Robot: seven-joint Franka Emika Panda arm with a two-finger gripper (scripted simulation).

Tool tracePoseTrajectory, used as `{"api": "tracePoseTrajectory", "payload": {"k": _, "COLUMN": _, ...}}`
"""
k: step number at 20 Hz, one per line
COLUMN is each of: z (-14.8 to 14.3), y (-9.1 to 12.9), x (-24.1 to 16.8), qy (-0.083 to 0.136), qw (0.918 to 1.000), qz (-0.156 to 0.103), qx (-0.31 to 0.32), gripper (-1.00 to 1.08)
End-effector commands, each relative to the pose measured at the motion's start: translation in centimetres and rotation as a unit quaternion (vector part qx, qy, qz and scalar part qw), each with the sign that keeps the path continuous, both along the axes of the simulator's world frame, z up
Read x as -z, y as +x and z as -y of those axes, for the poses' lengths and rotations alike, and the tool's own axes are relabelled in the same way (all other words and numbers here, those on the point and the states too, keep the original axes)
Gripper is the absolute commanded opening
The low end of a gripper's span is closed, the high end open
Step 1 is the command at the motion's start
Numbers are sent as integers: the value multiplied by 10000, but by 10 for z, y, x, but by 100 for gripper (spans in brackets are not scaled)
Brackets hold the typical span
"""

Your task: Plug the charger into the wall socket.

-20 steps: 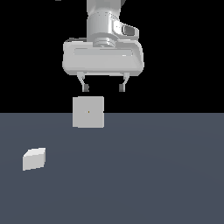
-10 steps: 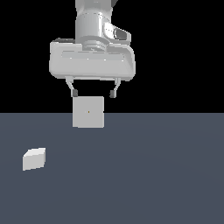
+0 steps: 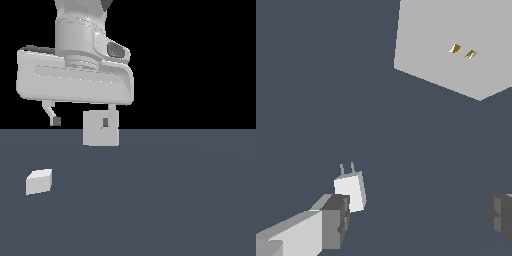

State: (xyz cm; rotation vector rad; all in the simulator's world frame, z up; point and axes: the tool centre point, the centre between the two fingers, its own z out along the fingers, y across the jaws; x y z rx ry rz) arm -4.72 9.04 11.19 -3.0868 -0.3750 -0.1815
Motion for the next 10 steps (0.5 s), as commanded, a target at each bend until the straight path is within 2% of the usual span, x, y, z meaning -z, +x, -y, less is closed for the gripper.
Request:
{"api": "tracePoseTrajectory", "payload": {"k": 1, "z": -12, "y": -8, "x": 9, "qy": 31, "qw": 9997, "qz": 120, "qx": -199, "gripper": 100}}
{"api": "tracePoseTrajectory", "payload": {"k": 10, "z": -44, "y": -29, "x": 37, "qy": 115, "qw": 9962, "qz": 445, "qx": -745, "gripper": 100}}
